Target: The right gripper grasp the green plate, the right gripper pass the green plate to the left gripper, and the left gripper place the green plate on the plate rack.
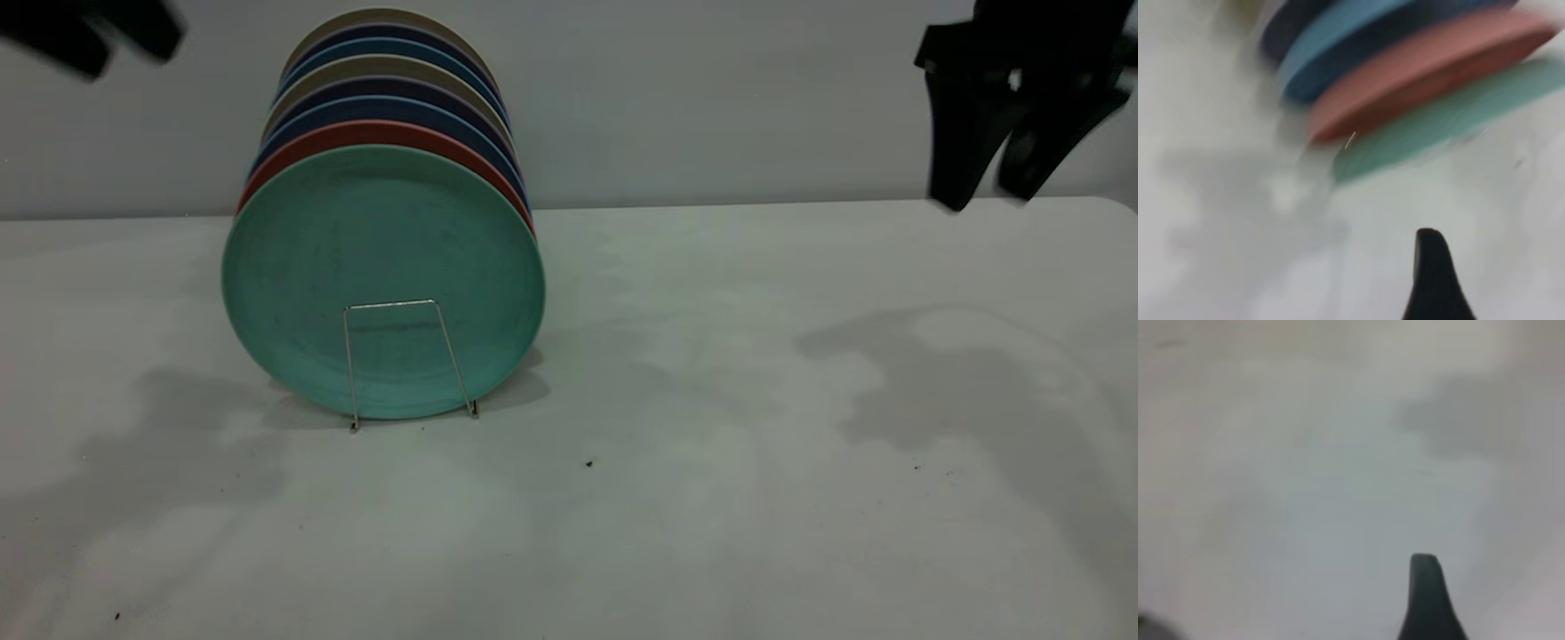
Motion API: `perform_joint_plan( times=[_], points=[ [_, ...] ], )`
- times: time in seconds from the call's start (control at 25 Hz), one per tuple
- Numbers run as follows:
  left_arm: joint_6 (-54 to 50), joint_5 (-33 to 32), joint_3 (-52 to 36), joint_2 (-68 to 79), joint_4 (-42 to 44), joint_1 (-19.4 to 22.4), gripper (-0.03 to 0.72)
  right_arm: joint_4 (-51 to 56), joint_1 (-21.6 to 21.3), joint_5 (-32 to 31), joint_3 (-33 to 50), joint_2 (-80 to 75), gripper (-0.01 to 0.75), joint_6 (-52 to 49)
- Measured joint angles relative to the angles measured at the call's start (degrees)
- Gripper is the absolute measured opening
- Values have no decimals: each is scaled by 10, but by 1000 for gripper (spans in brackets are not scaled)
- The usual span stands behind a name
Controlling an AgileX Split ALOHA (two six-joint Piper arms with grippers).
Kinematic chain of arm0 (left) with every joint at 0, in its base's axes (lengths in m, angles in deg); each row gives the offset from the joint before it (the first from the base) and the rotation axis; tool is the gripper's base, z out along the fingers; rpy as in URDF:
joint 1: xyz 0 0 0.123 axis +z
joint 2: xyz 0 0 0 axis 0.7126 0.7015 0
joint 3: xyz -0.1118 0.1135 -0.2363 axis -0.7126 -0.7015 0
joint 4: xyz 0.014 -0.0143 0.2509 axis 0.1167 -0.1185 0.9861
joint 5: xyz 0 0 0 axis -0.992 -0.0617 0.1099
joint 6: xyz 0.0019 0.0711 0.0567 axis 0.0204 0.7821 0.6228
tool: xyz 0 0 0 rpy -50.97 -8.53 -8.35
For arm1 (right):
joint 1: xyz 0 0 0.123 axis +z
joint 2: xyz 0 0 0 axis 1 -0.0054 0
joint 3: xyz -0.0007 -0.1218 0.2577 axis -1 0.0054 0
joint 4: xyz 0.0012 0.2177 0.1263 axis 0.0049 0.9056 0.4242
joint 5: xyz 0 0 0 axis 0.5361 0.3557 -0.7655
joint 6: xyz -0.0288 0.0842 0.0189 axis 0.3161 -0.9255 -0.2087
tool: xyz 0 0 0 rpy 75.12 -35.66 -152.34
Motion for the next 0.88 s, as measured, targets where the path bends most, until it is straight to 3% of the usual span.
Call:
perform_joint_plan(
  times=[0.12,0.32,0.88],
  points=[
    [-59,-42,5,-18,65,0,505,-79,36,-5,-1,44,532,-81],
    [-73,-59,-22,-103,92,0,505,-95,61,-8,17,150,532,-109],
    [-74,-52,-302,-471,98,0,505,-45,61,-21,351,589,532,-94]
  ],
)
